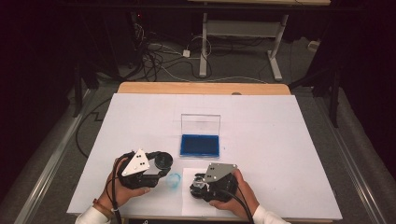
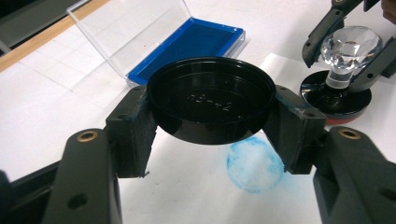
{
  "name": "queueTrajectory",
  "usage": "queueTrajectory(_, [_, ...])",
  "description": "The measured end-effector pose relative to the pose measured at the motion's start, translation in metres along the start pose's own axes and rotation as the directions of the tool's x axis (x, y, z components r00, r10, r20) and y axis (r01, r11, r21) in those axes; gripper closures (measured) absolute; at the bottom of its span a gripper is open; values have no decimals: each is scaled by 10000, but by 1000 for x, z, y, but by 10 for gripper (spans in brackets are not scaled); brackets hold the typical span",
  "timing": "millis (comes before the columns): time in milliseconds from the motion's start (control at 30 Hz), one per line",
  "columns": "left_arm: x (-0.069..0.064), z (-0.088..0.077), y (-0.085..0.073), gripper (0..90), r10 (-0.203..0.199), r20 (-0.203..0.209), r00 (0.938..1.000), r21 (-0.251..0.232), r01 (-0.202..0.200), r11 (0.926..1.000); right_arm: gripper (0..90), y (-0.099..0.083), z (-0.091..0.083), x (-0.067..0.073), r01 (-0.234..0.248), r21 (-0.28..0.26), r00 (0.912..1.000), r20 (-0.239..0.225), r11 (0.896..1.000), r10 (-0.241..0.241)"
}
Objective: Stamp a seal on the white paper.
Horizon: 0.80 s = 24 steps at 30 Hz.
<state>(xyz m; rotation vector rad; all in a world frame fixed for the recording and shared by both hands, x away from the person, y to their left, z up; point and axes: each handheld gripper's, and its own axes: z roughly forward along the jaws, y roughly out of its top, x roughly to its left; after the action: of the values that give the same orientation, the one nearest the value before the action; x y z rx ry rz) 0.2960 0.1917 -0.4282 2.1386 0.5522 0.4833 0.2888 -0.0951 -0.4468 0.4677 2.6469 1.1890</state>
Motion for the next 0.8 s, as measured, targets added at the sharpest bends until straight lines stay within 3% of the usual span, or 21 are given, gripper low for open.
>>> queueTrajectory(500, [5,-12,-4,365,-122,-117,9999,-66,122,9999,569,-3,1,2,24,248,10000,33,9997,-25])
queueTrajectory(800, [5,-22,-19,365,-370,-337,9987,56,372,9993,570,-2,2,3,93,309,9999,60,9995,-95])
